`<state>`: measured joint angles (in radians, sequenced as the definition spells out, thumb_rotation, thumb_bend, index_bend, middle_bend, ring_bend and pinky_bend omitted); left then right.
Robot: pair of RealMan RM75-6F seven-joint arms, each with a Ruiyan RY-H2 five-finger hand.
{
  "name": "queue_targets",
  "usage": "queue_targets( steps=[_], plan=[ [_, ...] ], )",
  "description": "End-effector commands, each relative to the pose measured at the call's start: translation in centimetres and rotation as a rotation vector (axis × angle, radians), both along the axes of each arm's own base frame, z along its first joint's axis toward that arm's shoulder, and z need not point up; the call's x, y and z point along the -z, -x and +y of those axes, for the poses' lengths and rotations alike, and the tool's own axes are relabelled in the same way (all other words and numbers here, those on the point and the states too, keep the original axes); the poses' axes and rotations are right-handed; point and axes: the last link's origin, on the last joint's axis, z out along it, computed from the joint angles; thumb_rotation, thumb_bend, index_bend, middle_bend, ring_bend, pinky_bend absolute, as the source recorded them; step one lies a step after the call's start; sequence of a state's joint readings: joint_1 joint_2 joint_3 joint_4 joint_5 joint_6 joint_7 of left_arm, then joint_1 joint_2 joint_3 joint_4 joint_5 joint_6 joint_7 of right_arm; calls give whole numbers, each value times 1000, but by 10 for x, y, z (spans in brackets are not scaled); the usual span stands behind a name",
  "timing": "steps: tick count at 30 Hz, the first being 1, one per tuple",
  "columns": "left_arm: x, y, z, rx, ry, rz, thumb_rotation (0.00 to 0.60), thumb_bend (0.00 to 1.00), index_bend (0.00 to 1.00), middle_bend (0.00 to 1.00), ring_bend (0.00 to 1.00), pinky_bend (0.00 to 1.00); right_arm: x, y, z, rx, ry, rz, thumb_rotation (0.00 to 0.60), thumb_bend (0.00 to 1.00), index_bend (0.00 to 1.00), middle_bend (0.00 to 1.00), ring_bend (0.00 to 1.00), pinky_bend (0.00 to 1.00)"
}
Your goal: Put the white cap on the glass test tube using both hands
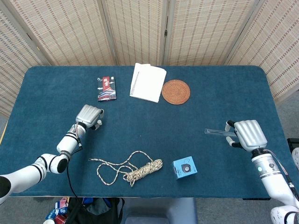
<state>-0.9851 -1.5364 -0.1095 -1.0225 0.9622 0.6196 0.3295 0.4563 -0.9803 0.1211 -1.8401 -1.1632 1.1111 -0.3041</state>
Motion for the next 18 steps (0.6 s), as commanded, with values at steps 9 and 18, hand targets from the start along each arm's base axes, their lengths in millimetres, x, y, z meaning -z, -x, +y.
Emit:
queue_targets(
  steps=[9, 18],
  plan=[
    [6, 3, 1, -14, 1, 12, 600, 300, 430, 922, 890, 889, 0, 3, 0, 7, -1, -3, 600, 677, 862, 1000, 1000, 1000],
    [10, 5, 1, -21, 4, 11, 600, 325, 441, 927, 894, 889, 0, 4, 0, 9, 1, -6, 600, 677, 862, 1000, 1000, 1000]
  ],
)
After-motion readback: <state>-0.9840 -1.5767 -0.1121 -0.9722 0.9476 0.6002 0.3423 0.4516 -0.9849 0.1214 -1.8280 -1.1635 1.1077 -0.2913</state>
